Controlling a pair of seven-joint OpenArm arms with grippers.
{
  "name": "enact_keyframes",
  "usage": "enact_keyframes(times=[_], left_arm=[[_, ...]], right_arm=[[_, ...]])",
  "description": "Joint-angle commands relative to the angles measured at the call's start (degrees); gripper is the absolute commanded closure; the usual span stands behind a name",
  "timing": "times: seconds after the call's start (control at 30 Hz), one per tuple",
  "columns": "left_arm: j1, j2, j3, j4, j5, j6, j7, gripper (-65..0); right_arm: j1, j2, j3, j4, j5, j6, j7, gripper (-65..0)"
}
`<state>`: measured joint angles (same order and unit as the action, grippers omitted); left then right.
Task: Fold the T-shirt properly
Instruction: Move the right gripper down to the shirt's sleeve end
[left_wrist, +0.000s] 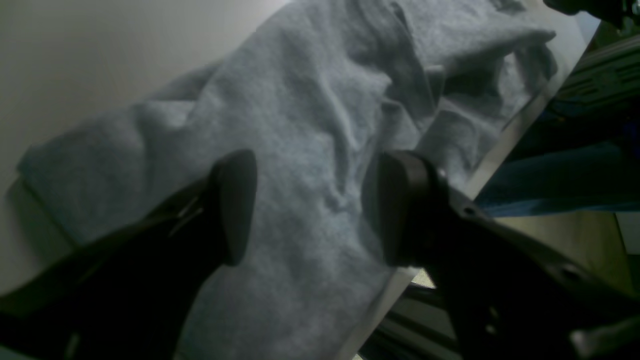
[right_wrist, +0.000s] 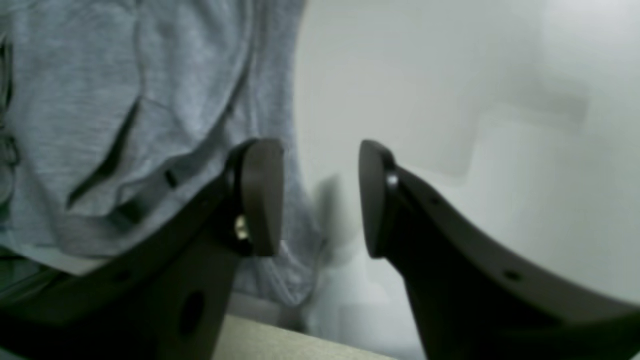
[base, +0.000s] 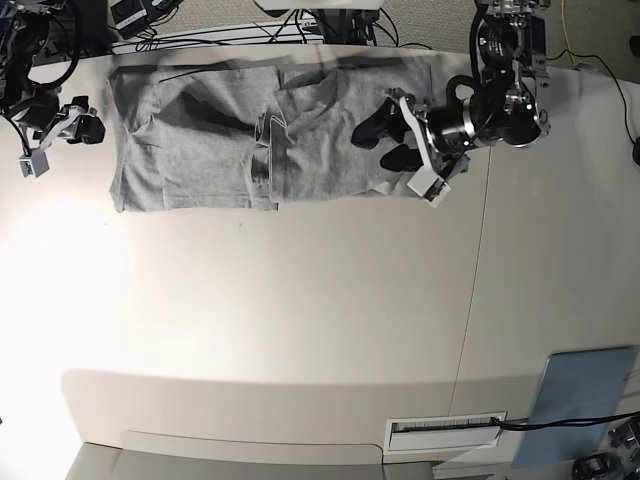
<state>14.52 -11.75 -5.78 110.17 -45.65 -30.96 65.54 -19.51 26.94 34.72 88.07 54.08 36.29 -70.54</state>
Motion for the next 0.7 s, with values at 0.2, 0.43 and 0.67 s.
enact_keyframes(times=[0.2,0.43,0.67], left_arm=[[-0.35,-0.17,0.42,0.98,-1.07,-0.17,-1.01,-38.6],[-0.2,-0.17,0.42,0.98,-0.9,-0.17,-0.85,-38.6],[-0.2,-0.17,0.39,0.98,1.97,1.36,-1.07,-38.6]], right_arm=[[0.28,1.16,-2.03,0.68,2.01,0.35,-0.09,-24.9],[0.61,1.16,-10.21,-0.98,-0.35,-0.22,3.67,-24.9],[0.79,1.2,-7.56,-1.18,1.03,-0.26,5.01,-24.9]])
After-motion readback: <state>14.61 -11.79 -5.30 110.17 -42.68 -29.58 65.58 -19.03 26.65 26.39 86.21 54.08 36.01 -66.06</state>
